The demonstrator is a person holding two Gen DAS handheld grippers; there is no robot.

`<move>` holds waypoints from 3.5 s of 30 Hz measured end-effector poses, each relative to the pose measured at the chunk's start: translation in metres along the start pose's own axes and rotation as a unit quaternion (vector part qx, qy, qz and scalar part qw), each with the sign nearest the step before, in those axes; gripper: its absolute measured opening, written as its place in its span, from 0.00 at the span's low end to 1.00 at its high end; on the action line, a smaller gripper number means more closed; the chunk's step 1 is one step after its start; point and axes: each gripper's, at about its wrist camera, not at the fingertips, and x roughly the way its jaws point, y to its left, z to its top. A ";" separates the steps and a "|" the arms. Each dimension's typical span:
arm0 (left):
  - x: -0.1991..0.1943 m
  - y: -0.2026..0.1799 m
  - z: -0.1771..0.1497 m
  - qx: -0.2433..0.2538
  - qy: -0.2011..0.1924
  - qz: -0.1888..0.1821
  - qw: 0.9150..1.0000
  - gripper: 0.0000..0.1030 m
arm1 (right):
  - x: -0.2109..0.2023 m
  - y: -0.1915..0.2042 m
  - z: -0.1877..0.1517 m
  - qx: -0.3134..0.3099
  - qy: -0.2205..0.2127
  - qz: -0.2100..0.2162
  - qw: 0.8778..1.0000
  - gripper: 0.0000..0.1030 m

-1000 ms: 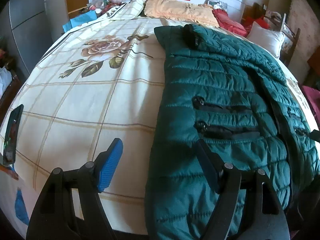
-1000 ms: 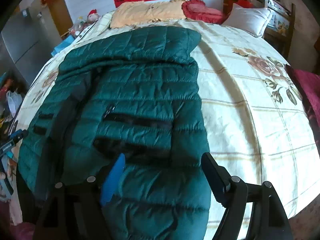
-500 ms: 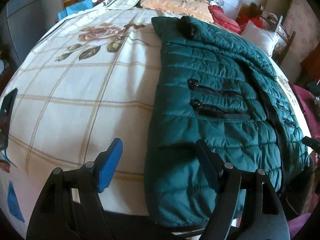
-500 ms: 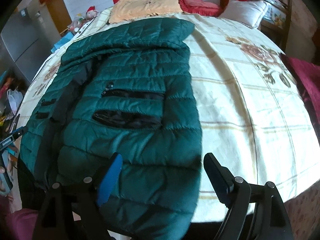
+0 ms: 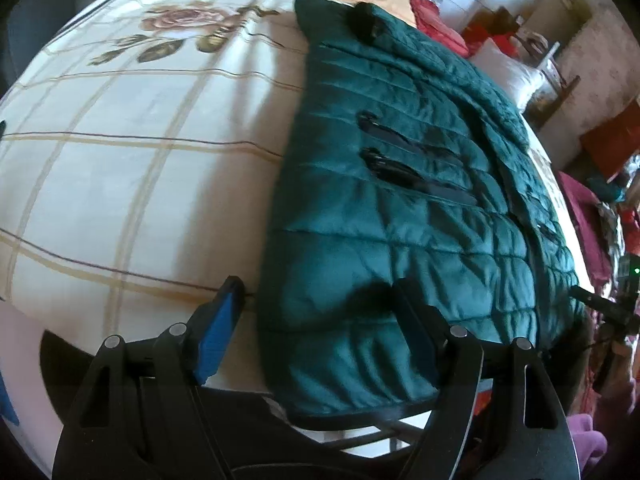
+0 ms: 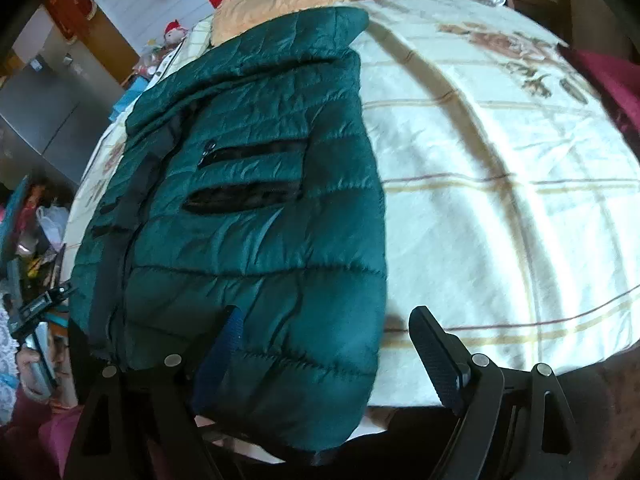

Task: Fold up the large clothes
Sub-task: 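Grasp the jacket hem with both tools and lift it, then fold the held hem over toward the collar with both tools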

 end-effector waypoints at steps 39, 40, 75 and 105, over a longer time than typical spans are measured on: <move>-0.067 -0.045 0.046 0.066 -0.136 0.008 0.989 0.13 | -0.062 0.034 0.058 -0.063 -0.144 0.083 0.984 0.19; -0.069 -0.047 0.051 0.066 -0.143 0.009 0.987 0.13 | -0.063 0.034 0.061 -0.062 -0.150 0.081 0.983 0.19; -0.005 -0.053 0.240 0.002 -0.186 0.056 0.981 0.13 | -0.011 0.045 0.253 -0.032 -0.184 -0.020 0.982 0.19; 0.080 0.004 0.346 -0.142 -0.106 -0.061 0.982 0.40 | 0.061 -0.006 0.350 0.113 -0.160 0.045 0.980 0.56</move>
